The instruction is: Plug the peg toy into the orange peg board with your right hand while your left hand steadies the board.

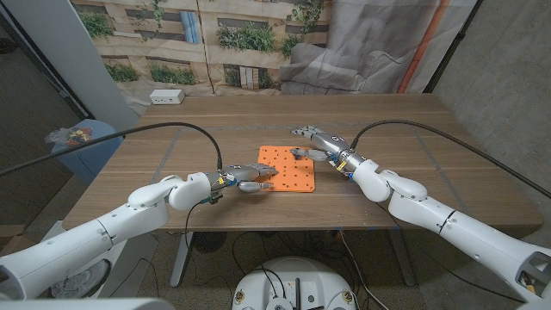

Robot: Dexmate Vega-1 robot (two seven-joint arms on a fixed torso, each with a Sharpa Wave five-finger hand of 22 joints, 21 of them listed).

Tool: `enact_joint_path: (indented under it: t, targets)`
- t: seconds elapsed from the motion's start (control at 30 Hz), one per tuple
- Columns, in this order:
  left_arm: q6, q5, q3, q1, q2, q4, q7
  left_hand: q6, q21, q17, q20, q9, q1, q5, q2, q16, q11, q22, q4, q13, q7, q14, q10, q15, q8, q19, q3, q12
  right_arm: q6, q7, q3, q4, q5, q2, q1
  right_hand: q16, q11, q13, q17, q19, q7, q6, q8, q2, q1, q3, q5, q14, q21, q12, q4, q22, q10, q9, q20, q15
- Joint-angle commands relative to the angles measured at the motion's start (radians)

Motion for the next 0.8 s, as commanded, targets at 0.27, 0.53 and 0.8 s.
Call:
enact_joint_path:
  t: [0.27, 0.53, 0.8]
  targets:
    - [0.010, -0.004, -0.005, 0.012, 0.002, -0.005, 0.019, 0.012, 0.007, 0.010, -0.134, 0.002, 0.001, -0.004, 0.085, 0.012, 0.019, 0.005, 0.001, 0.005, 0.008, 0.044, 0.043, -0.072, 0.009, 0.013, 0.005, 0.007, -0.024, 0.066, -0.008, -0.058, -0.144, -0.055, -0.012, 0.006, -0.007, -0.001, -0.002, -0.003, 0.007, 0.013, -0.002, 0.019, -0.034, -0.004, -0.013, 0.008, -0.006, -0.002, 0.020, 0.001, 0.013, 0.001, -0.004, -0.026]
    - [0.010, -0.007, -0.005, 0.012, 0.000, -0.004, 0.020, 0.013, 0.007, 0.010, -0.135, 0.002, 0.001, -0.004, 0.085, 0.011, 0.019, 0.005, 0.001, 0.005, 0.009, 0.045, 0.042, -0.072, 0.009, 0.013, 0.005, 0.007, -0.040, 0.069, -0.002, -0.065, -0.160, -0.055, -0.030, 0.006, -0.015, -0.003, -0.005, -0.008, -0.001, 0.025, -0.001, 0.020, -0.056, -0.009, -0.018, 0.009, -0.007, -0.001, 0.028, 0.001, 0.029, 0.001, -0.006, -0.026]
    - [0.013, -0.011, -0.003, 0.015, -0.003, -0.005, 0.022, 0.014, 0.007, 0.011, -0.135, 0.002, 0.000, -0.003, 0.086, 0.011, 0.018, 0.005, 0.002, 0.005, 0.008, 0.044, 0.042, -0.073, 0.010, 0.013, 0.005, 0.007, -0.049, 0.086, -0.008, -0.057, -0.166, -0.047, -0.030, 0.006, -0.019, -0.005, -0.007, -0.012, -0.003, 0.027, -0.002, 0.024, -0.064, -0.009, -0.019, 0.010, -0.008, -0.002, 0.028, 0.001, 0.033, 0.001, -0.008, -0.025]
